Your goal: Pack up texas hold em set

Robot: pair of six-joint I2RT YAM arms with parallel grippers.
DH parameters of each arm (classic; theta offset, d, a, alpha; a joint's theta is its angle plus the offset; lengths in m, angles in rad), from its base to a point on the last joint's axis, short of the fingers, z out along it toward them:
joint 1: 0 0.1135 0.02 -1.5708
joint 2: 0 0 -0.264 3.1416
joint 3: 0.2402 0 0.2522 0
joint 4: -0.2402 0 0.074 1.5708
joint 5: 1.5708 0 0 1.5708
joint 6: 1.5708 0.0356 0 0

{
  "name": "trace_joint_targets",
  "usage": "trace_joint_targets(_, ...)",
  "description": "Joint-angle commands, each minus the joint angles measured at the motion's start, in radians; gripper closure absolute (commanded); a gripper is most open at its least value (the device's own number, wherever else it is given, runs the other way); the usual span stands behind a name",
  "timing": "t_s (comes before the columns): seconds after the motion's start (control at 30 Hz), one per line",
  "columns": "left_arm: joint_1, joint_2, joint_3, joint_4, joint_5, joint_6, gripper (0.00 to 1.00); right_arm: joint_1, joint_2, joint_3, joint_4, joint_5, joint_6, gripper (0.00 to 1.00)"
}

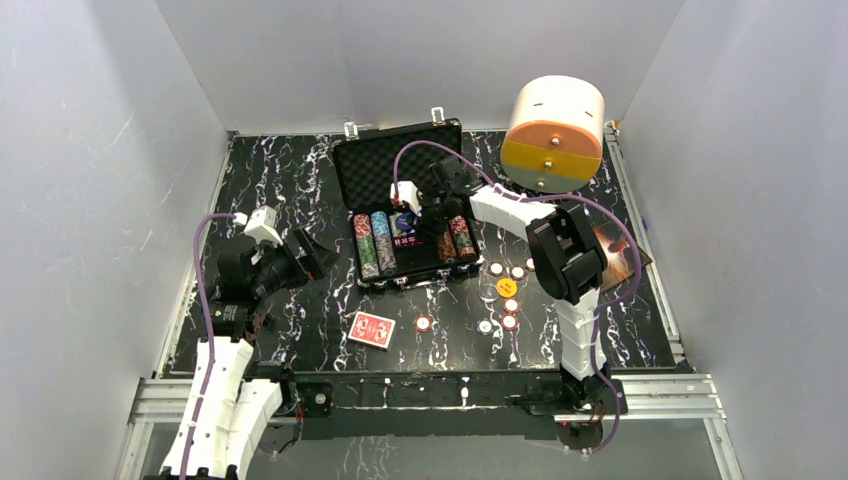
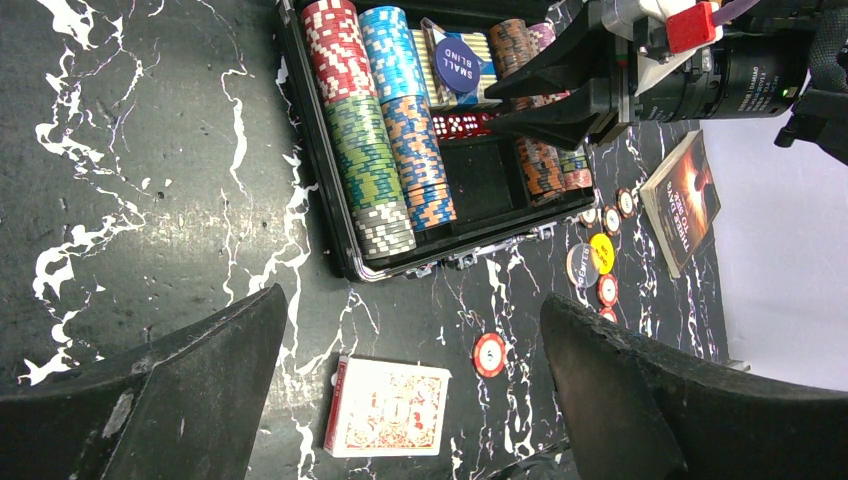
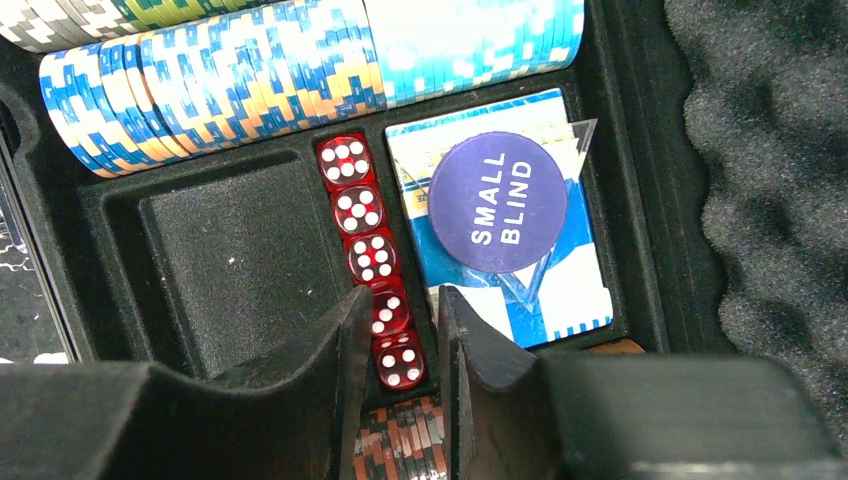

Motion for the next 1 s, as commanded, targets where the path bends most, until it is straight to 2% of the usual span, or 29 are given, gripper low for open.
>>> trace_joint_targets(0.0, 0.005, -0.004, 0.022, -0.007, 0.005, 0.006, 0.02, -0.003, -0.037, 0.019, 0.046, -0.001, 0.013, 0.63)
trace_joint_targets(0.1, 0.004, -0.002, 0.021, -0.007, 0.005, 0.005, 0.02, -0.006, -0.017, 0.041, 0.032, -0.005, 0.027, 0.73)
trace_joint_targets(0.17, 0.005, -0.004, 0.021, -0.007, 0.004, 0.005, 0.02, -0.006, -0.008, 0.050, 0.022, -0.011, 0.029, 0.75)
trace_joint_targets(0.47, 0.005, 0.001, 0.021, -0.007, 0.005, 0.005, 0.02, -0.002, -0.005, 0.022, -0.013, -0.001, -0.013, 0.71)
trace_joint_targets(0.7, 0.004, 0.002, 0.021, -0.007, 0.005, 0.006, 0.02, 0.015, 0.022, 0.024, -0.032, 0.048, -0.023, 0.70)
trace_joint_targets(0.97, 0.004, 0.002, 0.020, -0.007, 0.005, 0.007, 0.02, 0.017, -0.001, 0.019, -0.023, 0.037, -0.025, 0.70)
